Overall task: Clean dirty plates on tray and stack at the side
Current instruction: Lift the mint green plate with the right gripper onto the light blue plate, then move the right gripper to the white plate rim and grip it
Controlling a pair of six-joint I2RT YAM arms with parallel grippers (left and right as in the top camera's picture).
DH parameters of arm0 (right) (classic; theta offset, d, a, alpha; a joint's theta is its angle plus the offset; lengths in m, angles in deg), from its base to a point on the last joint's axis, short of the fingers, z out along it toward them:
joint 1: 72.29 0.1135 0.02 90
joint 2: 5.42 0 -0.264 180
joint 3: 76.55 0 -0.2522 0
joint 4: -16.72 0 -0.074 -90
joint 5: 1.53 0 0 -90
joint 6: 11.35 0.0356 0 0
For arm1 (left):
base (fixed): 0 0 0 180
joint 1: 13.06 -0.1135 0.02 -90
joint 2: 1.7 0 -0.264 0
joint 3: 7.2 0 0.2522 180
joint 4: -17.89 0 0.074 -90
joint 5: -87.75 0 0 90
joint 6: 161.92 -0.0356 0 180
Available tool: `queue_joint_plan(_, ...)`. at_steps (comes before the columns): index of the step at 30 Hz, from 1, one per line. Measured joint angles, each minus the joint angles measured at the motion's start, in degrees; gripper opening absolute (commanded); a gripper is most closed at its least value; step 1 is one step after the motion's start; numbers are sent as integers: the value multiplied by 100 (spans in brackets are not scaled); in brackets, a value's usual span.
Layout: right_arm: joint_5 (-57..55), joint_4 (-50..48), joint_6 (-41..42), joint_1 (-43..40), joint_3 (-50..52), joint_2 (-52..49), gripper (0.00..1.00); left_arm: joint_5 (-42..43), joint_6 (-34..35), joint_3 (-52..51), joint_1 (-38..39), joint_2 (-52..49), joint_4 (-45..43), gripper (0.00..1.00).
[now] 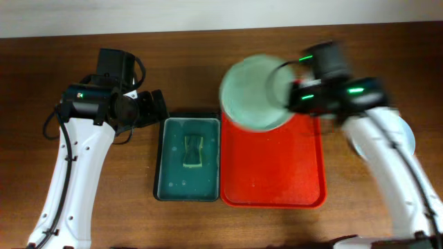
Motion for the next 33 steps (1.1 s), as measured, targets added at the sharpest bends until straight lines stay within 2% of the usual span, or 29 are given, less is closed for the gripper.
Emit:
queue_joint_plan(1, 81, 96, -2, -365, -2, 35, 4, 0, 0, 0, 0, 0, 0, 99)
queue_joint_plan(4, 201, 402, -33, -2212, -7, -105, 4, 0, 0, 0, 0, 0, -2, 99)
queue_joint_plan(9, 278, 562, -83, -4411, 15, -1137, 4, 2, 0, 0, 0, 0, 0, 99)
queue_joint_plan(15, 293, 662, -127, -5508, 35, -2363, 4, 0, 0, 0, 0, 0, 0, 99)
queue_joint_plan(16, 291, 673, -175, -5560, 35, -2505, 4, 2, 0, 0, 0, 0, 0, 100)
queue_joint_plan(17, 293, 669, -201, -5576, 39, -2583, 31, 2, 0, 0, 0, 0, 0, 99)
queue_joint_plan(19, 339, 669, -280, -5560, 46, -2623, 65, 2, 0, 0, 0, 0, 0, 99)
queue_joint_plan(20, 446, 667, -389, -5541, 46, -2623, 68, 2, 0, 0, 0, 0, 0, 99)
queue_joint_plan(22, 756, 708, -610, -5488, 46, -2610, 67, 2, 0, 0, 0, 0, 0, 99)
queue_joint_plan(27, 1563, 664, -1198, -4603, 70, -1878, 59, 4, 0, 0, 0, 0, 2, 99)
queue_joint_plan(30, 1803, 313, -1657, -3307, 63, -970, 58, 2, 0, 0, 0, 0, 0, 99)
queue_joint_plan(33, 1561, -251, -2017, -1871, 48, -647, 59, 2, 0, 0, 0, 0, -2, 99)
